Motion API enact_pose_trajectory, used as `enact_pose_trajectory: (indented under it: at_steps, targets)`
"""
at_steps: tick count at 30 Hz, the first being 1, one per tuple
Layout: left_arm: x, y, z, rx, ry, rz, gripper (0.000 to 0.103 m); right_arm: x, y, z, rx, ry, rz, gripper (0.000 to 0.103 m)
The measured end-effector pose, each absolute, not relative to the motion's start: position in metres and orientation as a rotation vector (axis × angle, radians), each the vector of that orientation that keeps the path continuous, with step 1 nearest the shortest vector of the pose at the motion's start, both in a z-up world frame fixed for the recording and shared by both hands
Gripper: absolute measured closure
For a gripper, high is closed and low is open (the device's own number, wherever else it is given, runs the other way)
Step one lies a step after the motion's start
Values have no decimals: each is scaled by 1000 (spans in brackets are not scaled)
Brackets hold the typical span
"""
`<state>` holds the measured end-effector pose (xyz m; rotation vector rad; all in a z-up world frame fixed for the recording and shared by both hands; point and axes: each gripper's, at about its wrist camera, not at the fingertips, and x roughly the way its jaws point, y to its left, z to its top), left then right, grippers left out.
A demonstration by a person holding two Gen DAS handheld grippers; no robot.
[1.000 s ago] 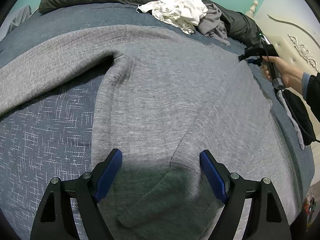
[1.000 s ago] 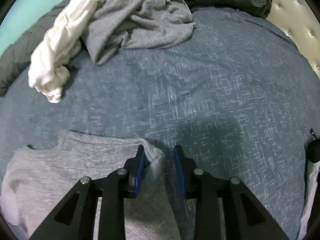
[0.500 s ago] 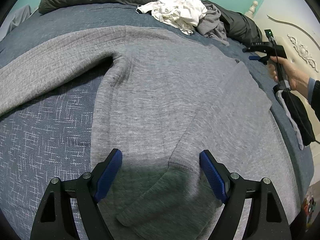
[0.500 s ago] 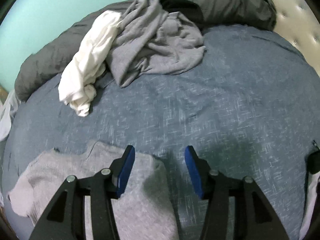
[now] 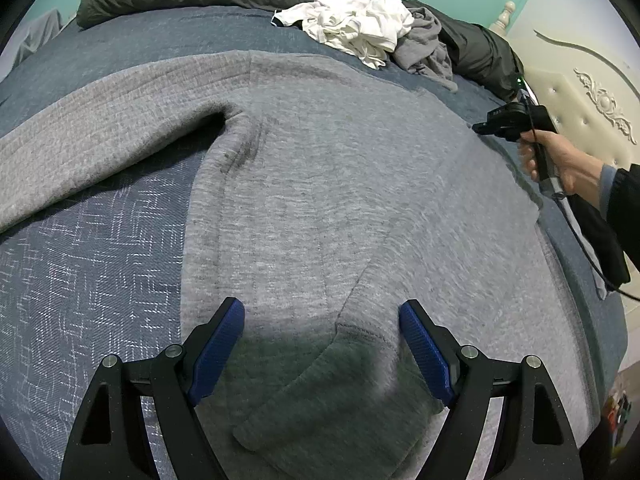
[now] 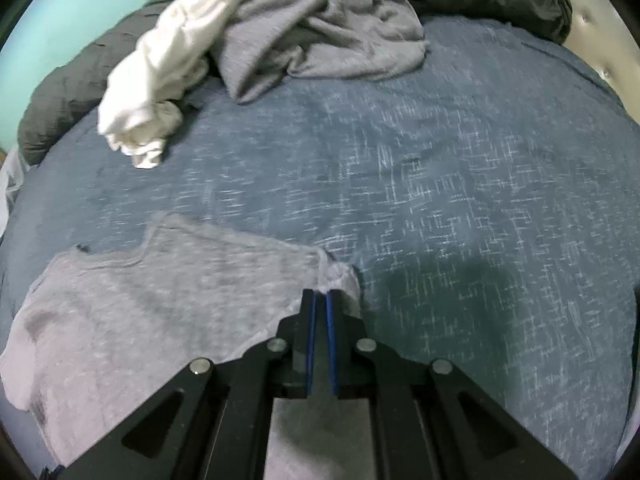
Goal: Fold clothes
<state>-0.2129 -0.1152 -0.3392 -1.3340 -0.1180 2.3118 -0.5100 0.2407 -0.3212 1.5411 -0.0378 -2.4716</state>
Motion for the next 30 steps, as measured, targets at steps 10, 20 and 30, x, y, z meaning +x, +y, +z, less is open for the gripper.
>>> enact_pose_trajectory:
  at_steps: [10,20,30]
  targets:
    - [-213,-120,-335,-1324,-160,2311,19,-455,269,-270,1330,-195,-2541,98]
    - [-201,-144,-314,-1284,-245,2329,19,-281,255,-268,1279,-276,-2331,98]
    - [-163,-201,-304,-1282,-246,2419,19,-176,245,-291,1265,-475,-2250,97]
